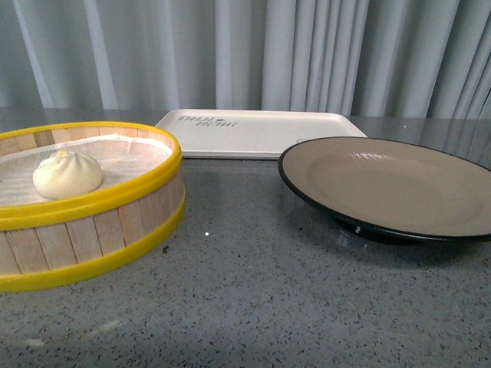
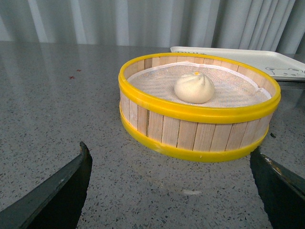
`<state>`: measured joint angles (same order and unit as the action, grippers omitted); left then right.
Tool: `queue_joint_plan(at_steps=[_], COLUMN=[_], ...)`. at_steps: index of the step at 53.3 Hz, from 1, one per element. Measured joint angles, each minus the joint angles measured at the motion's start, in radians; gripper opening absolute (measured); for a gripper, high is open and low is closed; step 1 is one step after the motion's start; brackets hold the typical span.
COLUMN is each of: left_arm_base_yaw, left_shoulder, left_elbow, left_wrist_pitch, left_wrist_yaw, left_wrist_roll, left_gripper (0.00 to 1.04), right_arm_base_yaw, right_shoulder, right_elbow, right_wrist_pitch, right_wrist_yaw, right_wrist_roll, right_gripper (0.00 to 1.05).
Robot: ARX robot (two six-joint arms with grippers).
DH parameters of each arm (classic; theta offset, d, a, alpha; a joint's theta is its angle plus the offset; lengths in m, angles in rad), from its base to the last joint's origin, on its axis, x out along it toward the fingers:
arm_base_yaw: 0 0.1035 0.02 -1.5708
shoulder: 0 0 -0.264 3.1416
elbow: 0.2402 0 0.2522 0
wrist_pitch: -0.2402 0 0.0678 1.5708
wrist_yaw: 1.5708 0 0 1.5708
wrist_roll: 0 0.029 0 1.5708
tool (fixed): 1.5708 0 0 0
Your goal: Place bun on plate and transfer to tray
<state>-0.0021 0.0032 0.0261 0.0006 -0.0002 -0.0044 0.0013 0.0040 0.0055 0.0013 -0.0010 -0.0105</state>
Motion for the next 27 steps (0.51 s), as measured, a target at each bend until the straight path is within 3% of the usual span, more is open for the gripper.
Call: queue_joint_plan(at_steps=[27], left_arm_base_yaw=[0.000], left_shoulder=[0.000], left_elbow=[0.000], left_wrist_pitch=[0.000], left_wrist_yaw=[0.000], left_wrist_roll=[0.000], left_gripper=[0.98], right_arm_base_yaw=[0.000], right_shoulder=[0.000], right_elbow=[0.000], right_wrist_pitch=[0.000], right_wrist_yaw=[0.000], right_wrist_roll=[0.000], right_gripper=[0.96])
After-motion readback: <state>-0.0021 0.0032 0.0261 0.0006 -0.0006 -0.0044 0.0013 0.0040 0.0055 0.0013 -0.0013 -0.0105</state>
